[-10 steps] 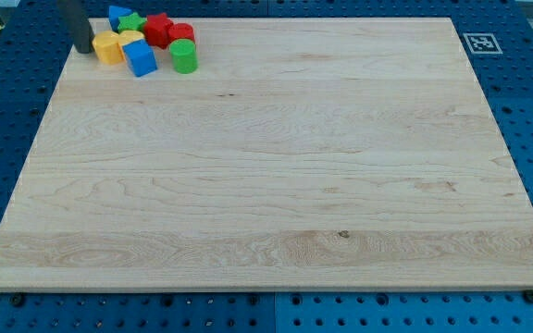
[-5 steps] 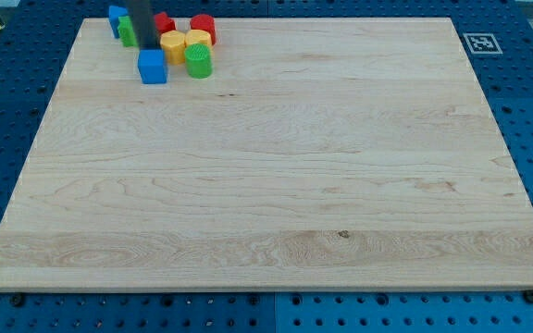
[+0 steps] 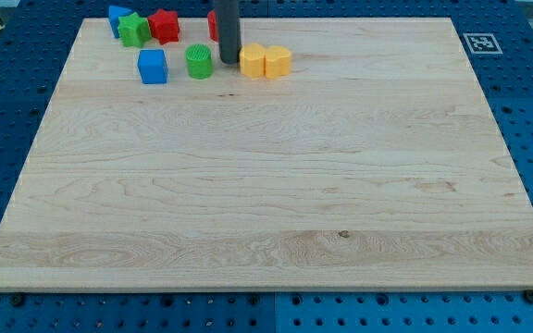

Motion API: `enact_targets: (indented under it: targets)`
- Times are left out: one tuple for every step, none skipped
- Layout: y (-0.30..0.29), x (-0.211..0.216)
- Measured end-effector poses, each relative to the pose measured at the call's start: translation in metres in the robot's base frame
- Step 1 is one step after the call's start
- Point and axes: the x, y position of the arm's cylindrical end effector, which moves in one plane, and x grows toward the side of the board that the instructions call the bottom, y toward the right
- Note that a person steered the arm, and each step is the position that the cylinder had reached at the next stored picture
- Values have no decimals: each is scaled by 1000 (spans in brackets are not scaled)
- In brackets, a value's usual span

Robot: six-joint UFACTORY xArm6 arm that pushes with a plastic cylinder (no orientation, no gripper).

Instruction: Separate the yellow blocks from the group of blocks on the board

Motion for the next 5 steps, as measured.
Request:
enact_targets:
  targets:
    - [28,4]
    - [57,12]
    - [82,24]
    - [100,28]
    - [99,26]
